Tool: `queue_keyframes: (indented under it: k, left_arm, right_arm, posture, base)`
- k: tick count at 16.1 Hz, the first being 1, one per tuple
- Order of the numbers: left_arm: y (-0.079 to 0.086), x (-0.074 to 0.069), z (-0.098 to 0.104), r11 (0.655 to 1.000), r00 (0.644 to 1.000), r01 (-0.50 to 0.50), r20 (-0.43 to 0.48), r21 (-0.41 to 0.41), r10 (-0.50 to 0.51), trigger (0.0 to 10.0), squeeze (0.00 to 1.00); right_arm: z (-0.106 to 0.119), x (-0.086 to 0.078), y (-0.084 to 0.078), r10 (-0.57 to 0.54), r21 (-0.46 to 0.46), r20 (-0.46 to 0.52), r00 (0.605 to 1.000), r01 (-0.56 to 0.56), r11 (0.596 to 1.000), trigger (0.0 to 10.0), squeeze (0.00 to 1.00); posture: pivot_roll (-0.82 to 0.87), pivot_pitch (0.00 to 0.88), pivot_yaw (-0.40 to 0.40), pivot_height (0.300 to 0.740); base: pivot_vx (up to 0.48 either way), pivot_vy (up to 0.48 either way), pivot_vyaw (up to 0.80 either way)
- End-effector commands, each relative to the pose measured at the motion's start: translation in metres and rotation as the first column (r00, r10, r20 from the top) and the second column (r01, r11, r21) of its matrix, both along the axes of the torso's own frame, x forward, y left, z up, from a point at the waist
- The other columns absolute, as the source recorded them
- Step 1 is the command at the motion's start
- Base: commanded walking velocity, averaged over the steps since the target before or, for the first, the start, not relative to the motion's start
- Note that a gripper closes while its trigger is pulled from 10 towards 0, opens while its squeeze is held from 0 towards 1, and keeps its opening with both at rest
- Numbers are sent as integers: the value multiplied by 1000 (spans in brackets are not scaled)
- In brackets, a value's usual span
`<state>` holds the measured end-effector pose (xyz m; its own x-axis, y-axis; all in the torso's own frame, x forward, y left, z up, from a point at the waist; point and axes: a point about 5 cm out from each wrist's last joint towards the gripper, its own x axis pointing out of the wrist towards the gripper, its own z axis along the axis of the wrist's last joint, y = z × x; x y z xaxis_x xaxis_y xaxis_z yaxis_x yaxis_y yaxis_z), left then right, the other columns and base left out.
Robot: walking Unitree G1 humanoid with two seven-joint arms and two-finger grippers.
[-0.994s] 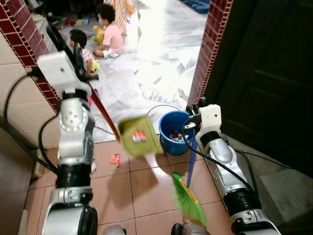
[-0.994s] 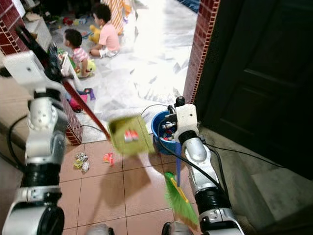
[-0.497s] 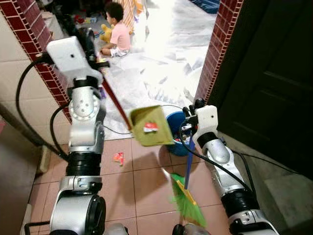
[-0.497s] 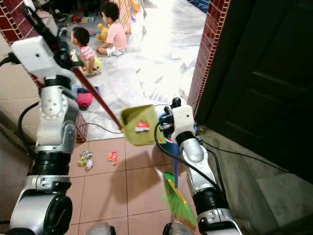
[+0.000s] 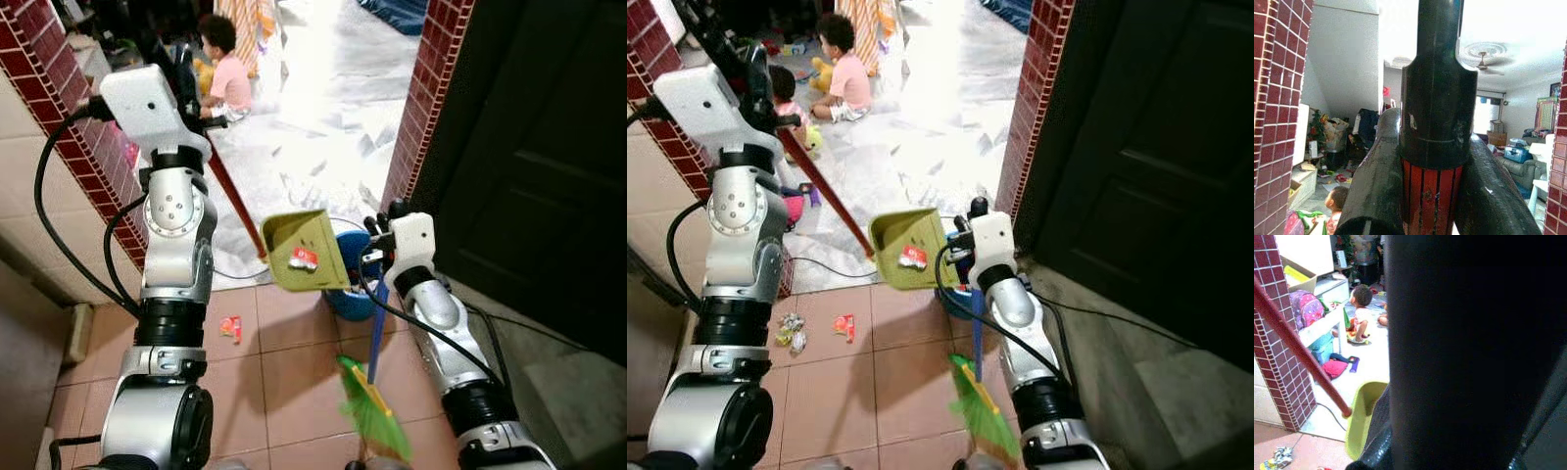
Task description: Sweep floor
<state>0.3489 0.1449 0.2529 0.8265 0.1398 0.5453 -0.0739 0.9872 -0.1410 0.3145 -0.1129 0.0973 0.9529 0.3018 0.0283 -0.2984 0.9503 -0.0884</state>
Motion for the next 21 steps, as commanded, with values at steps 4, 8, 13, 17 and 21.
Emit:
queue_keyframes:
  k: [4, 8, 13, 17, 21]
  left_arm:
    - [-7, -4, 23, 1000, 994, 26, 109, 7, -27, 10000, 0]
    - [-9, -4, 22, 999, 994, 33, 101, 7, -33, 10000, 0]
    - [-15, -3, 17, 998, 994, 60, 89, 11, -61, 10000, 0]
    - [-22, -2, 12, 993, 991, 113, 64, 30, -114, 10000, 0]
    - [-45, -6, 0, 962, 972, 225, 37, 157, -233, 10000, 0]
  right_arm:
    - [11, 2, 6, 27, 7, 43, 999, -27, 1000, 10000, 0]
    - [10, 2, 7, 32, 4, 40, 999, -32, 999, 10000, 0]
    - [9, 2, 7, 34, -6, 33, 999, -34, 999, 10000, 0]
    - [8, 1, 7, 34, -16, 28, 999, -33, 999, 10000, 0]
    - [7, 2, 6, 33, -25, 20, 999, -32, 999, 10000, 0]
  posture:
    - [-65, 0, 21, 740]
    - [-64, 0, 20, 740]
    - [-65, 0, 17, 740]
    - [-64, 0, 15, 740]
    - [-61, 0, 14, 740]
  base:
    - [480, 0, 0]
    - [464, 0, 0]
    - [0, 0, 0]
    - [0, 0, 0]
    - [0, 0, 0]
